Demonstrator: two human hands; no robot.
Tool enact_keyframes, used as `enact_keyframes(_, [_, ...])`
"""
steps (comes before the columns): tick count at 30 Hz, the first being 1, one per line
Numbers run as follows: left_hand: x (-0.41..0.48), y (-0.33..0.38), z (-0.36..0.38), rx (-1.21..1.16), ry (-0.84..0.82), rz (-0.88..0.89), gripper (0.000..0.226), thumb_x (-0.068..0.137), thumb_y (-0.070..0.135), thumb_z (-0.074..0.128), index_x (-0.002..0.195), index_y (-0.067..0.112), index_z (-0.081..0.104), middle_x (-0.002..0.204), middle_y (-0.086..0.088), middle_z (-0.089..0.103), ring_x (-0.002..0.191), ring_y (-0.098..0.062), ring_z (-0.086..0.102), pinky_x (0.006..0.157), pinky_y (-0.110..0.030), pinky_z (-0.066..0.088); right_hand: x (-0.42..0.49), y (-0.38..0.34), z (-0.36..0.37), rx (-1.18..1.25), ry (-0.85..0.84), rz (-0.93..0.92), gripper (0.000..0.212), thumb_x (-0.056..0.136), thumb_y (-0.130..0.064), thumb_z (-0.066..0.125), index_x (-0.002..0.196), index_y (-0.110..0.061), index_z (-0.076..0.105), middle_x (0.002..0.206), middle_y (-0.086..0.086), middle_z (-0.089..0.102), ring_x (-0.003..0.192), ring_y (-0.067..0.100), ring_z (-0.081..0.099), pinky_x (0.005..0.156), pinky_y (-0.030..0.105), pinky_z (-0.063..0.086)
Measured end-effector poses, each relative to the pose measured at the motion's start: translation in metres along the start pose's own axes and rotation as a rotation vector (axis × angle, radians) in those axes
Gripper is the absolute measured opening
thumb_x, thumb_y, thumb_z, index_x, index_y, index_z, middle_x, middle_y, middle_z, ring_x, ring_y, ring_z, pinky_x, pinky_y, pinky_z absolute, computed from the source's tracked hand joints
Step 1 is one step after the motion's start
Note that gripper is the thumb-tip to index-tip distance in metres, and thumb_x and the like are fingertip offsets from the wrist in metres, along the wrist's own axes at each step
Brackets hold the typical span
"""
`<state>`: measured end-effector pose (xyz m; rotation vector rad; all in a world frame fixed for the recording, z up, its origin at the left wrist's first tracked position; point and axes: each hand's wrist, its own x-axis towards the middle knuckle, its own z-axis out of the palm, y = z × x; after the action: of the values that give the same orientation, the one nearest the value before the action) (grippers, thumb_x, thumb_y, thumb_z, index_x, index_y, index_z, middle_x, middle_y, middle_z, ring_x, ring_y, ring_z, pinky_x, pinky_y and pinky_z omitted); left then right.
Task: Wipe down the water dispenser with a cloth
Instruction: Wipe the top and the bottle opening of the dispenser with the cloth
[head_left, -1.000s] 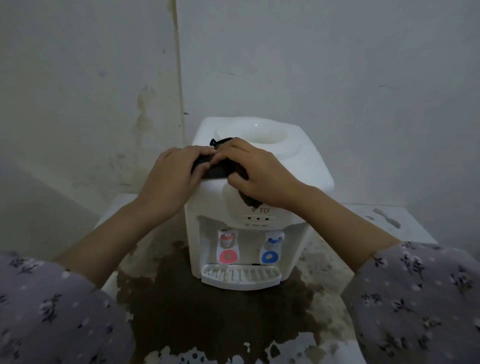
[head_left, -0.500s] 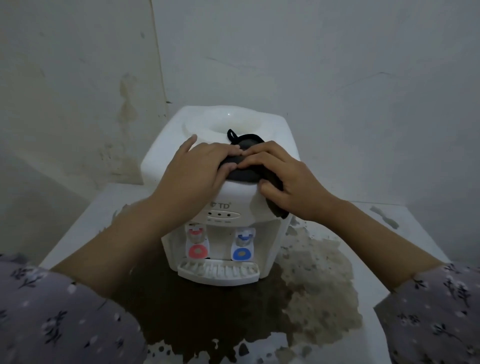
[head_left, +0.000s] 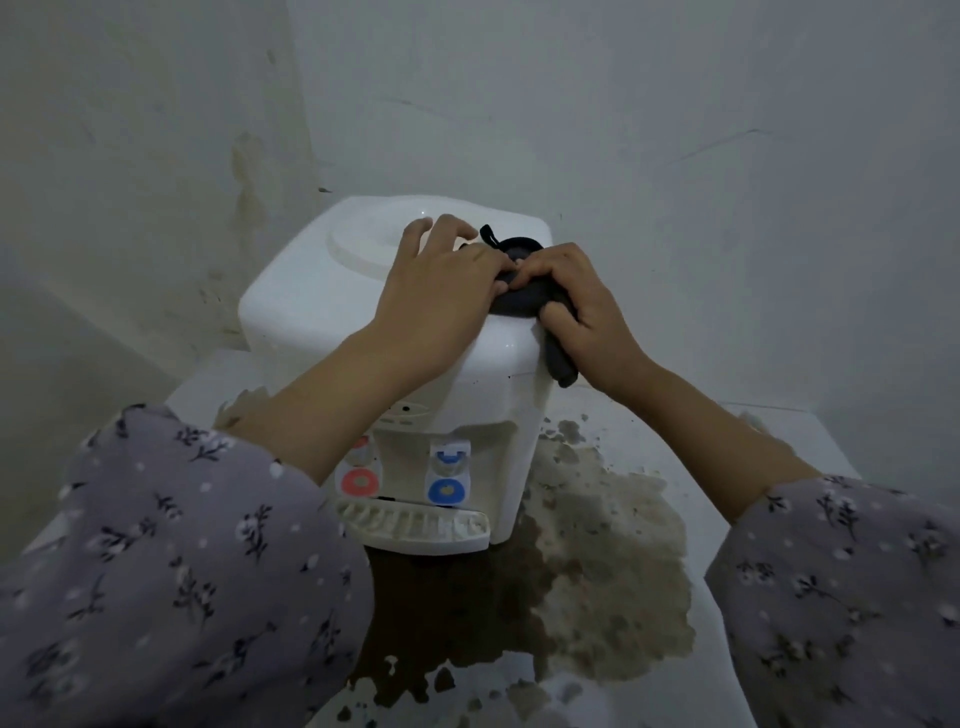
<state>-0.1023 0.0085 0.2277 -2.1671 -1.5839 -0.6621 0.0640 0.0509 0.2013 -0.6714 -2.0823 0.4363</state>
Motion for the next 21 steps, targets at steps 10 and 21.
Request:
enact_keyframes(10, [-0.036,0.010,0.011,-0.021,0.317,0.096,0.027,0.094,0.020,0.047,0.114,0.019,0.065,0.108,0.007,0.069,0.110,-0.023,0.054,0.099,-0.041,0.031,-0.048,0.021,0.037,-0.360,0.241,-0.398,0.028,0.092,-0.009,0.042,0.120,-0.008,0.042,0.131,0.014,0.037,0.129,0.031,0.035,0.107,0.043,0.036])
enact_keyframes(21, [-0.096,0.000,0.043,0.201,0.421,0.446,0.022,0.093,0.013,0.054,0.109,0.018,0.067,0.124,0.008,0.061,0.112,-0.019,0.050,0.099,-0.040,0.031,-0.112,0.056,0.092,-0.540,0.197,-0.437,0.073,0.086,0.001,0.057,0.147,-0.019,0.022,0.155,-0.007,0.003,0.145,0.025,0.004,0.114,0.050,0.018])
